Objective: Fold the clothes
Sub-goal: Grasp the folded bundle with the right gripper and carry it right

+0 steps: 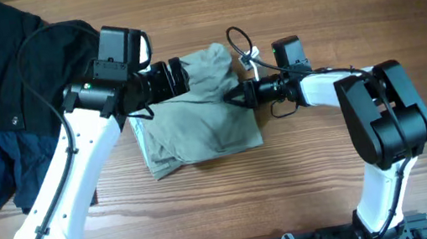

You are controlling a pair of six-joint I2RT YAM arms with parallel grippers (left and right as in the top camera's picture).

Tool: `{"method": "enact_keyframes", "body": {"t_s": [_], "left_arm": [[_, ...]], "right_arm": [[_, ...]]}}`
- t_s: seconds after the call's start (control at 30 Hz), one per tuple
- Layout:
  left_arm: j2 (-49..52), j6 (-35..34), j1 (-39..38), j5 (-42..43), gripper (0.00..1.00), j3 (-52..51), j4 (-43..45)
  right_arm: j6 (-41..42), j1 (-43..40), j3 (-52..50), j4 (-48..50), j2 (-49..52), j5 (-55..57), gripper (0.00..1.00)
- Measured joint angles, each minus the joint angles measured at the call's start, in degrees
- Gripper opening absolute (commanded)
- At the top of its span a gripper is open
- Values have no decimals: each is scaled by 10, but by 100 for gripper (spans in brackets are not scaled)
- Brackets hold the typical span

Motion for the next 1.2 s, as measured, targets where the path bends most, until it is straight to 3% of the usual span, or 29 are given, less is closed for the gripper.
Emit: {"method": "enact_keyframes", "body": {"t_s": [0.2, 0.4, 0.87, 1.2], "left_arm": [[0, 0, 0, -2, 99, 0, 9], [0, 0, 2, -2, 99, 0, 9], [0, -5, 2, -2, 100, 0, 9], [0, -11, -1, -1, 100, 0, 9]], "right_arm": [[52, 1, 41, -4, -8, -12, 4], [102, -40, 97, -34, -82, 71, 4], [172, -395, 103, -118, -89, 170, 4], [245, -645, 103, -97, -89, 196, 4]]}}
